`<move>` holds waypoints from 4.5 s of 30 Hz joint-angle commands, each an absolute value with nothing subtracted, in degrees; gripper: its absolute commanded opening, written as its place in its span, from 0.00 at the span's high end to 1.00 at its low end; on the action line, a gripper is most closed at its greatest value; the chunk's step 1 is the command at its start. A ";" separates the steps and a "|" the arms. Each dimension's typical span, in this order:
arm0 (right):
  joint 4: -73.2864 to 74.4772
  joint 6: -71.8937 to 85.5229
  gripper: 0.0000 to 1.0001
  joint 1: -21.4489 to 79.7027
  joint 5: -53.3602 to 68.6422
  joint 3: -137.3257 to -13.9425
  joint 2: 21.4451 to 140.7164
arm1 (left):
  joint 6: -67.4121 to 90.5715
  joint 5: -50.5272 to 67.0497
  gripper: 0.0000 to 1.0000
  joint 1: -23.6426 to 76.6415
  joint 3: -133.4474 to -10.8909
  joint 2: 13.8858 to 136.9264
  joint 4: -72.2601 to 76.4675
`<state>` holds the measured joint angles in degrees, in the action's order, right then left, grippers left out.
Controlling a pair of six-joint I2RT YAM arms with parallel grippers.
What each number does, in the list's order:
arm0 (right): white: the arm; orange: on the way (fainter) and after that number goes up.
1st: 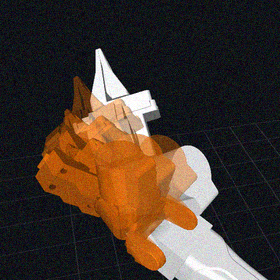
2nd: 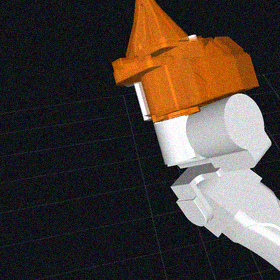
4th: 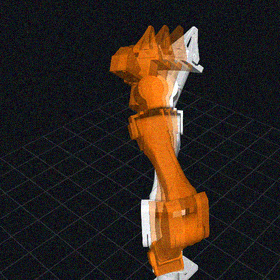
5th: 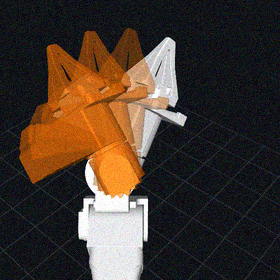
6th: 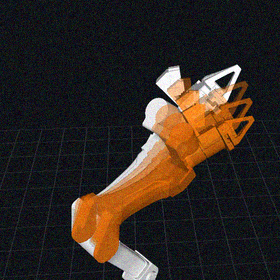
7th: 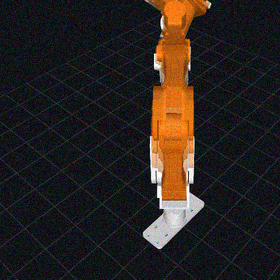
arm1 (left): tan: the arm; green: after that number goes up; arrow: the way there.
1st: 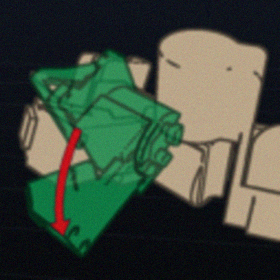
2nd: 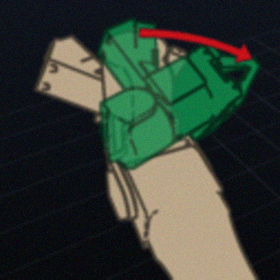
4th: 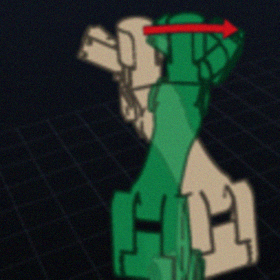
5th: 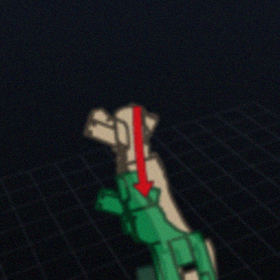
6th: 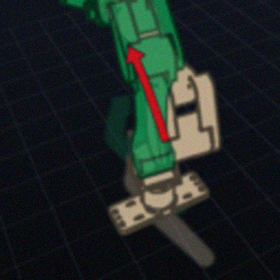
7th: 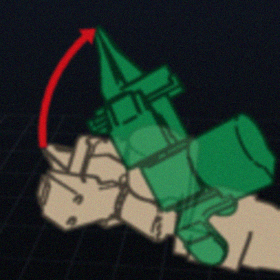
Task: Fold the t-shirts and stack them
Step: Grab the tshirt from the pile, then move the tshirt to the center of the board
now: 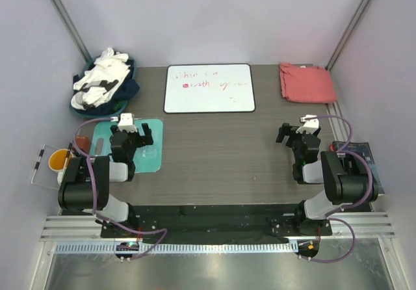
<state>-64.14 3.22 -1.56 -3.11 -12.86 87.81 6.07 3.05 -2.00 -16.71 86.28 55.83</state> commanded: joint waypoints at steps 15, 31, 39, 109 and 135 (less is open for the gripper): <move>10.44 -5.28 0.00 -1.49 12.68 -55.76 77.30 | -17.40 23.14 0.00 -1.85 -53.66 66.08 -10.50; 37.70 -20.12 0.00 -2.37 19.34 -103.09 103.87 | -24.26 -25.10 0.01 -3.78 -122.50 121.63 -46.77; 38.67 -21.09 0.00 -2.37 19.69 -104.33 105.12 | -27.68 -34.98 0.03 -4.92 -127.00 128.14 -38.68; 40.08 -26.28 0.00 3.16 9.76 -112.50 108.11 | -14.77 42.49 1.00 6.66 -128.22 100.72 -39.81; 58.36 -47.37 0.00 20.48 18.74 -93.88 104.94 | -42.95 28.12 0.00 10.81 -103.02 103.18 -56.51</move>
